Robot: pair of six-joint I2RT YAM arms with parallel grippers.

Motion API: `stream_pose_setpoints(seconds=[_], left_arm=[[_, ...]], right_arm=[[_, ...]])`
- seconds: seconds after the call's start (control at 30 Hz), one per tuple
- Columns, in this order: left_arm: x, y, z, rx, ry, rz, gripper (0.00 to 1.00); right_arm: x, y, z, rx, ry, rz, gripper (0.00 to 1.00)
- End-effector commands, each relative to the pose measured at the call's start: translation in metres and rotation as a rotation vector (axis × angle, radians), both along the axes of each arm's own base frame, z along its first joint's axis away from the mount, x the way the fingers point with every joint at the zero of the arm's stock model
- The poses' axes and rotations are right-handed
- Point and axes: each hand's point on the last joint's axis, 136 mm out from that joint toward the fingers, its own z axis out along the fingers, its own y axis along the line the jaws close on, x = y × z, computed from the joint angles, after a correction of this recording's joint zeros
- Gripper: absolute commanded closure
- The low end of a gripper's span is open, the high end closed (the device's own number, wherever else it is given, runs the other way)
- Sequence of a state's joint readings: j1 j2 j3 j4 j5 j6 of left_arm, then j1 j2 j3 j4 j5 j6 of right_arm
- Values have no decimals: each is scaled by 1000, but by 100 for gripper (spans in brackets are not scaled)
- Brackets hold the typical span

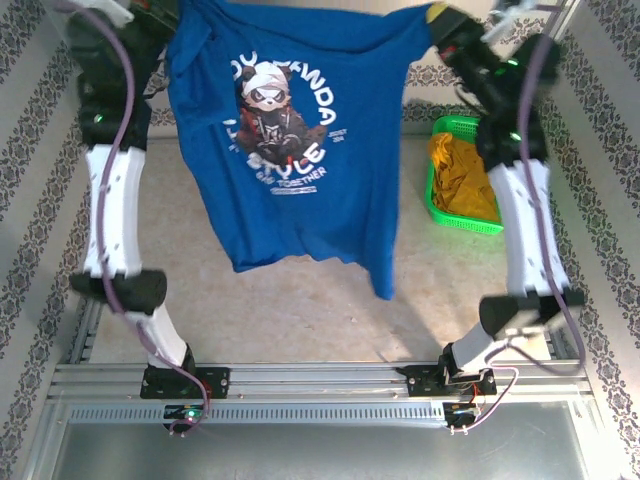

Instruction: Fold the inside-out t-shirt

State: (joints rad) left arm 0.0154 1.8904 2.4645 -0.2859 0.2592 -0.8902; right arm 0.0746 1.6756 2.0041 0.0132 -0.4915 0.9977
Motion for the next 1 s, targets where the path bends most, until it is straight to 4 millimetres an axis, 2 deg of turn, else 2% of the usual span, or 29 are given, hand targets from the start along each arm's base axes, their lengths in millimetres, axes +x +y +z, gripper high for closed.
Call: stream_pose_setpoints(seconds=[0.0, 0.13, 0.23, 0.37, 0.43, 0.5, 0.6, 0.7, 0.73, 0.77, 0.83, 0.87, 0.93, 0.97], left_arm=[[46, 15, -71, -26, 228, 9, 100], [25, 20, 2, -34, -9, 34, 100], [-2, 20, 40, -37, -117, 26, 100], [-38, -1, 60, 11, -144, -68, 100], [-59, -20, 60, 65, -123, -130, 100], [-77, -40, 49, 121, -85, -194, 100], [-106, -72, 12, 185, -33, -275, 100], [-133, -105, -49, 198, 17, -365, 100], [-139, -116, -79, 187, 54, -394, 100], [-145, -127, -105, 171, 92, -430, 100], [-162, -165, -167, 159, 154, -525, 100], [-170, -183, -194, 175, 192, -560, 100], [-190, -226, -255, 239, 264, -648, 100], [-196, -241, -278, 267, 300, -673, 100]], right_arm=[[43, 28, -57, 3, 169, 92, 100], [52, 71, -43, -37, 125, 195, 100], [54, 91, -27, -43, 68, 261, 100], [61, 104, -23, -14, 38, 332, 100], [65, 112, -35, -16, 57, 359, 100], [71, 120, -55, -33, 92, 382, 100], [80, 127, -96, -73, 166, 385, 100], [87, 124, -147, -129, 252, 354, 100], [91, 118, -170, -156, 295, 325, 98], [95, 110, -194, -180, 341, 294, 90], [103, 86, -244, -228, 445, 217, 55], [105, 73, -261, -249, 484, 178, 46], [104, 42, -286, -274, 546, 105, 38], [101, 32, -287, -272, 550, 84, 37]])
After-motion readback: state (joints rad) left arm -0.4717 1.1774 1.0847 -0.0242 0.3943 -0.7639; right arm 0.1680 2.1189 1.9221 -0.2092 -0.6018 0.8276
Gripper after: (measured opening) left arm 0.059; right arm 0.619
